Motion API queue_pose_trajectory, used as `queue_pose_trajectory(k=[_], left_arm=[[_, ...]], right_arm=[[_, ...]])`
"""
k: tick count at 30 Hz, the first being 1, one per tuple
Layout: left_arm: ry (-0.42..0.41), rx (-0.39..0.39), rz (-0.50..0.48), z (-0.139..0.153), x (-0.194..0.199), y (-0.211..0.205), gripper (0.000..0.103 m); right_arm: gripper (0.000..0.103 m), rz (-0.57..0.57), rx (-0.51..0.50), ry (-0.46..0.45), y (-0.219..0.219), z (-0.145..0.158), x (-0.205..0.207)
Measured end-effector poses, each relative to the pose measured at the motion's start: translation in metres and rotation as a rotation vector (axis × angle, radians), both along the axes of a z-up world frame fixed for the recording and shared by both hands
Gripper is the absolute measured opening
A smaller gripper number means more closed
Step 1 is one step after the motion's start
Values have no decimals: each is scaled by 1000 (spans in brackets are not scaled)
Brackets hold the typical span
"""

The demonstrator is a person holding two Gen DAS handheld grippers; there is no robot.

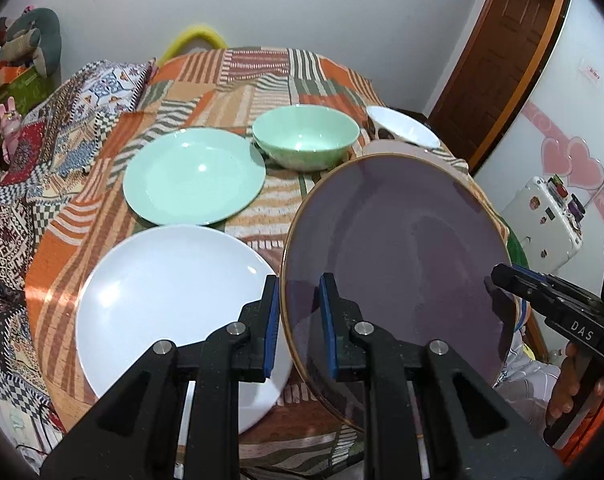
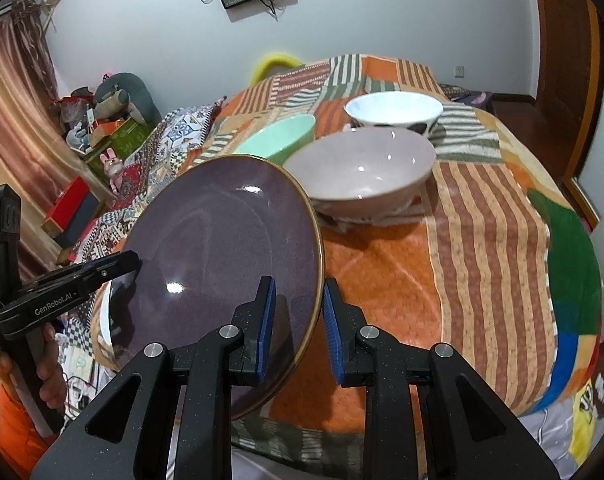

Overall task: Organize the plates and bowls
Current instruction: 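Lift the dark purple plate off the white plate with both tools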

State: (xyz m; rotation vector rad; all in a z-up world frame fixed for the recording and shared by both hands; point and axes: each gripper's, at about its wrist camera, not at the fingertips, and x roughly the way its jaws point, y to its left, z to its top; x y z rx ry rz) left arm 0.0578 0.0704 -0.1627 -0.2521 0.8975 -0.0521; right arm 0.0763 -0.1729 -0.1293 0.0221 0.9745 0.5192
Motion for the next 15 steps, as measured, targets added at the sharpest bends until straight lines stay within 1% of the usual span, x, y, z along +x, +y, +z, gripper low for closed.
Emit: queue_pose_trajectory(k=[9,15], left_arm=[[71,-1,-31,-22,8,-10,19],[115,1,-49,-37,16,-17,19]], right_arm=[[22,-22,-16,54,-11,-19,-2],[23,-37,-23,87,-15,-27,-2]])
